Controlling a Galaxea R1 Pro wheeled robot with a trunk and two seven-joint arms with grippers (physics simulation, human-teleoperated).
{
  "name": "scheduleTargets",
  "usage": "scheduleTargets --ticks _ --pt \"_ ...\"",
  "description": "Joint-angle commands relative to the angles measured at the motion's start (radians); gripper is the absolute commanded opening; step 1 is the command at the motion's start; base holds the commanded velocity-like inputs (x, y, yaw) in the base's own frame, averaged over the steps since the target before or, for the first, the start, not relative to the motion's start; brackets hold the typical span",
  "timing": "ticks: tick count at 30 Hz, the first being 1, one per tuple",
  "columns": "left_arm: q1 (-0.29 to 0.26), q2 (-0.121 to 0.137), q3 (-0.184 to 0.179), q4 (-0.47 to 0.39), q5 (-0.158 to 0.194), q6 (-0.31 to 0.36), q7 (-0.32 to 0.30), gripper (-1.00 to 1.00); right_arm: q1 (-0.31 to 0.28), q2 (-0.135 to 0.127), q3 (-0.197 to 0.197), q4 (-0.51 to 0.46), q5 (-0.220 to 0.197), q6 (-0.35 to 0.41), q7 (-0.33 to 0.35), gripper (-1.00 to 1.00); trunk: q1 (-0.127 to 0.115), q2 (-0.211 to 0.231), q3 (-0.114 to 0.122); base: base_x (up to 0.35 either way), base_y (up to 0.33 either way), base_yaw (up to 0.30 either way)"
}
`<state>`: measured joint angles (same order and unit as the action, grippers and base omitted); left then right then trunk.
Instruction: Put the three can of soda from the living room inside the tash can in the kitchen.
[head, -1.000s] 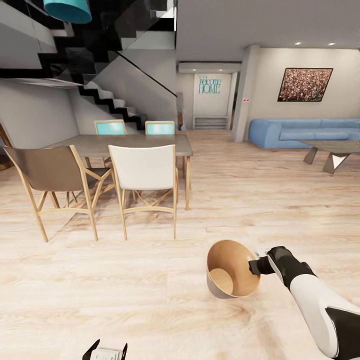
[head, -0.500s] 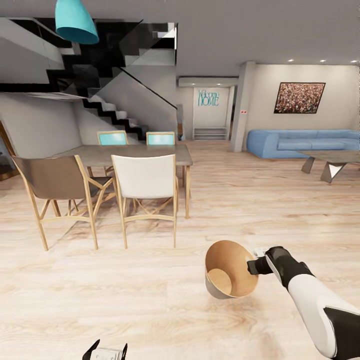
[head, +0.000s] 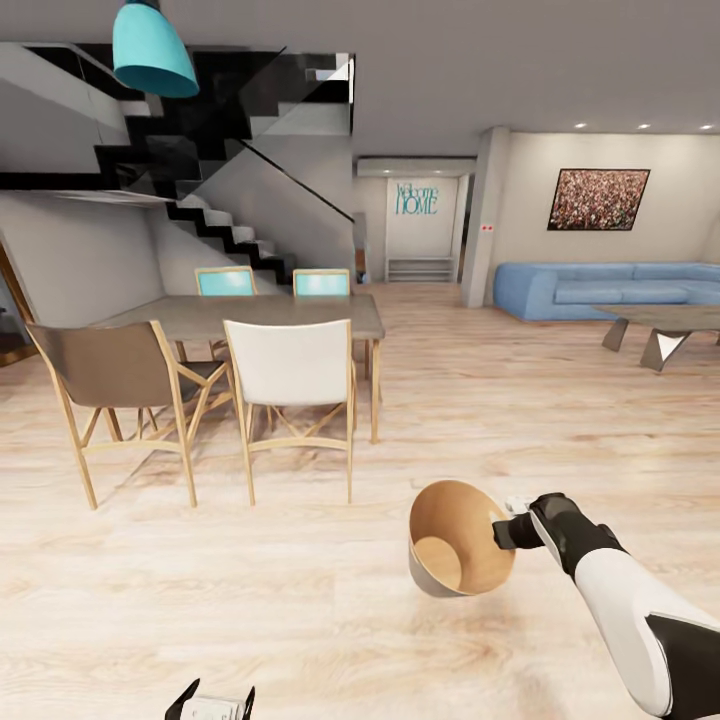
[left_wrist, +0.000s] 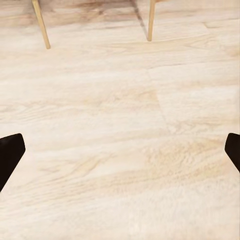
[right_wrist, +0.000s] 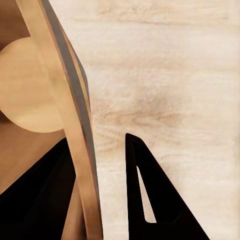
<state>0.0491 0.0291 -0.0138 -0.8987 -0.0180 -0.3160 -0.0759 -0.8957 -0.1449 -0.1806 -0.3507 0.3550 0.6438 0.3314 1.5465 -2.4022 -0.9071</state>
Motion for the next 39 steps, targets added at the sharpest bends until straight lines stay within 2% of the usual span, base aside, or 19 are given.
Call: scheduleTargets --ticks 1,7,30,39 --pt "0.000 0.000 0.000 0.000 0.000 0.000 0.000 1.00 0.000 0.000 -0.003 -0.001 -0.013 -0.003 0.000 -1.00 -0.004 0.007 0.003 0.000 0.000 0.000" --pt "0.000 0.000 0.000 0.000 0.001 0.000 -0.001 1.00 0.003 -0.002 -0.002 -0.001 -0.012 -0.062 0.003 -1.00 -0.027 0.049 0.022 0.000 0.000 0.000" --pt "0.000 0.001 0.002 0.000 0.002 0.000 -0.001 1.00 0.004 -0.004 -0.003 -0.002 -0.011 -0.101 0.003 -1.00 -0.115 0.210 0.094 0.000 0.000 0.000" --pt "0.000 0.001 0.002 0.000 0.004 0.002 -0.001 1.00 0.006 -0.006 -0.004 -0.002 -0.011 -0.150 0.011 -1.00 -0.150 0.273 0.122 0.000 0.000 0.000"
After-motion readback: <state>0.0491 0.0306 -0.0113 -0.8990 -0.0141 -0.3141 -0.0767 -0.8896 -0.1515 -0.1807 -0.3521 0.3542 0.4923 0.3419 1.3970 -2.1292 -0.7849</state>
